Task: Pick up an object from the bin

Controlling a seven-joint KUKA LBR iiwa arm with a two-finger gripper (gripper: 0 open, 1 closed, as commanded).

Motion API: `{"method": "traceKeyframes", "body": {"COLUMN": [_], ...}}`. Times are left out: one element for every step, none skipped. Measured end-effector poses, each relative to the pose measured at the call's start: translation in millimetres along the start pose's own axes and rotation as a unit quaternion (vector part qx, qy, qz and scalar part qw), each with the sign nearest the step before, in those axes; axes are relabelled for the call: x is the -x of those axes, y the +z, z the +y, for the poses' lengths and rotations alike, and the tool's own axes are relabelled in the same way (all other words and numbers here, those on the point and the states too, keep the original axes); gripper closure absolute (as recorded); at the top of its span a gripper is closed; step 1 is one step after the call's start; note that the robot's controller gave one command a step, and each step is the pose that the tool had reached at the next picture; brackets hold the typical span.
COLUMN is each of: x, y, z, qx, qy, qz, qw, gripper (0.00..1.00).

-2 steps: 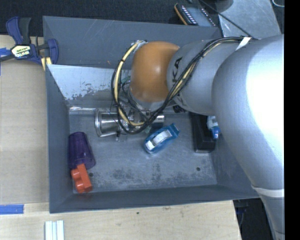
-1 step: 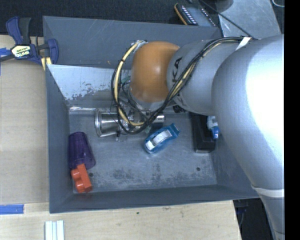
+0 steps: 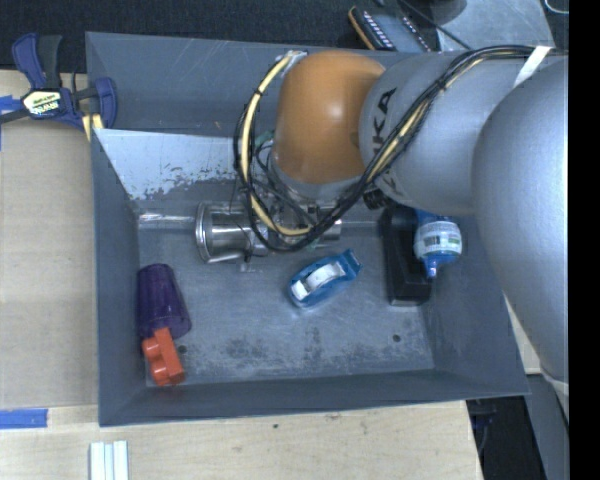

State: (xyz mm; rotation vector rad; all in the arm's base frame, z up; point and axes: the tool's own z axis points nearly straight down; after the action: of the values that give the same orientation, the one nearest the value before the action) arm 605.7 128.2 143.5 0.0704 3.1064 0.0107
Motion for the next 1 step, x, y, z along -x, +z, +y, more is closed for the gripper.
{"method": "traceKeyframes", "body": {"x": [10.6], "y": [17.1], "z": [6.7], "qx": [0.001], "qy": [-0.010], "qz": [-0.0056], "qw": [0.9999], "gripper": [1.00]}}
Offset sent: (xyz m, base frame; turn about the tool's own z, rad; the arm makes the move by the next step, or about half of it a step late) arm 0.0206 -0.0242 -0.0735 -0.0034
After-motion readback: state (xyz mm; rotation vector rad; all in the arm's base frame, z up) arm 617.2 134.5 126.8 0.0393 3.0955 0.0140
